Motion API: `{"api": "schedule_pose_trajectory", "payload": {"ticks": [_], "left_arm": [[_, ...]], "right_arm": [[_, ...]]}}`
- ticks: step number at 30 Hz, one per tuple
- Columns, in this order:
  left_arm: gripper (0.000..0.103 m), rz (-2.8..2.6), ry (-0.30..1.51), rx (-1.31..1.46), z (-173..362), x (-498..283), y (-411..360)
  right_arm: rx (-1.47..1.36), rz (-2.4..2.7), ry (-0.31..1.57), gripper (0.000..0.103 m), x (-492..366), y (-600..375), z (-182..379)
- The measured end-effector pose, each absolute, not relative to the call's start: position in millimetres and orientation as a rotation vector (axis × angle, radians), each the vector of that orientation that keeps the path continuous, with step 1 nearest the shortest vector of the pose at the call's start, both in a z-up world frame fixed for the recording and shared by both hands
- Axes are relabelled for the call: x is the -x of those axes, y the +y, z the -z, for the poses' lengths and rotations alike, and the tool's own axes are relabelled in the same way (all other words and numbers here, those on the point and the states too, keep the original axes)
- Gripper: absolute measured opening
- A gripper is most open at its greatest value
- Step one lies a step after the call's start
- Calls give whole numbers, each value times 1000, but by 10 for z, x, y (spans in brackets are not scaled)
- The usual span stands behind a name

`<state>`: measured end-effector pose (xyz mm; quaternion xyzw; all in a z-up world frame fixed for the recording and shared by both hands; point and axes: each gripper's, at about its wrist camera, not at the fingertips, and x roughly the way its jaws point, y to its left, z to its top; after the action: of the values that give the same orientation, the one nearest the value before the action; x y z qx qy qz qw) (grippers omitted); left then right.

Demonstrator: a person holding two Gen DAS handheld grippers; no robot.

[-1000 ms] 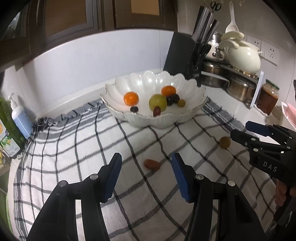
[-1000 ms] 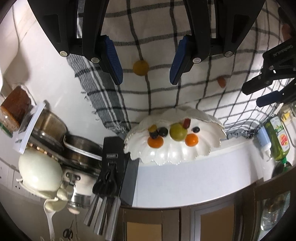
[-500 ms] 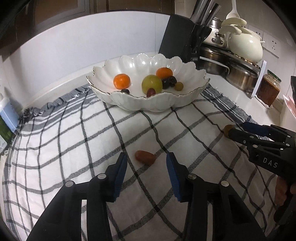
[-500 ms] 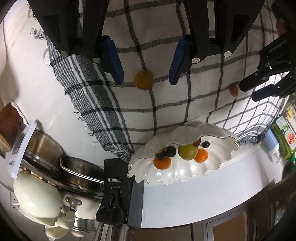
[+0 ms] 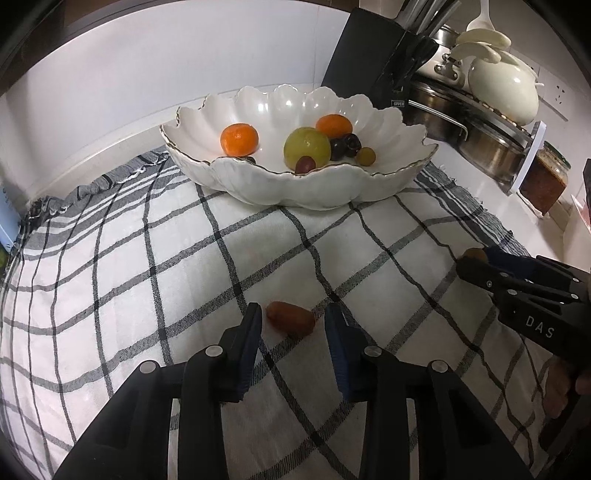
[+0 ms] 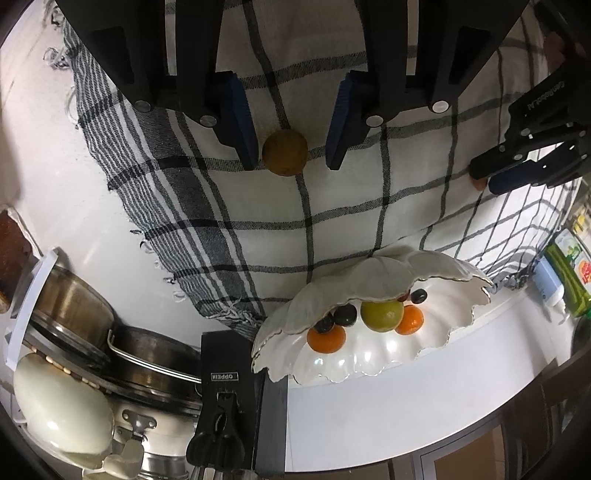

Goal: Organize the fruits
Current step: 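Close the left tool on the last date while the right tool grasps the small yellow fruit, then lift the date and small yellow fruit and carry them over the bowl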

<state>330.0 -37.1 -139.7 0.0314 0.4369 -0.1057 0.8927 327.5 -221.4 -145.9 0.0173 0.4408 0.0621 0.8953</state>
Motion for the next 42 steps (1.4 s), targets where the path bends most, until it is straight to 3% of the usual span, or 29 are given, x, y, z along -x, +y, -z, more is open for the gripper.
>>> {"api": "schedule_pose_trajectory", "payload": {"ticks": [10,42], "left_arm": [[26,212,919,-56,1456,-3332,-360],[26,215,675,-49,526,-3086,-351]], "right_arm": [[-23,-129,920,27,-3315,-2201,1503],[-43,-226,696,27,-3098,-2103,702]]}}
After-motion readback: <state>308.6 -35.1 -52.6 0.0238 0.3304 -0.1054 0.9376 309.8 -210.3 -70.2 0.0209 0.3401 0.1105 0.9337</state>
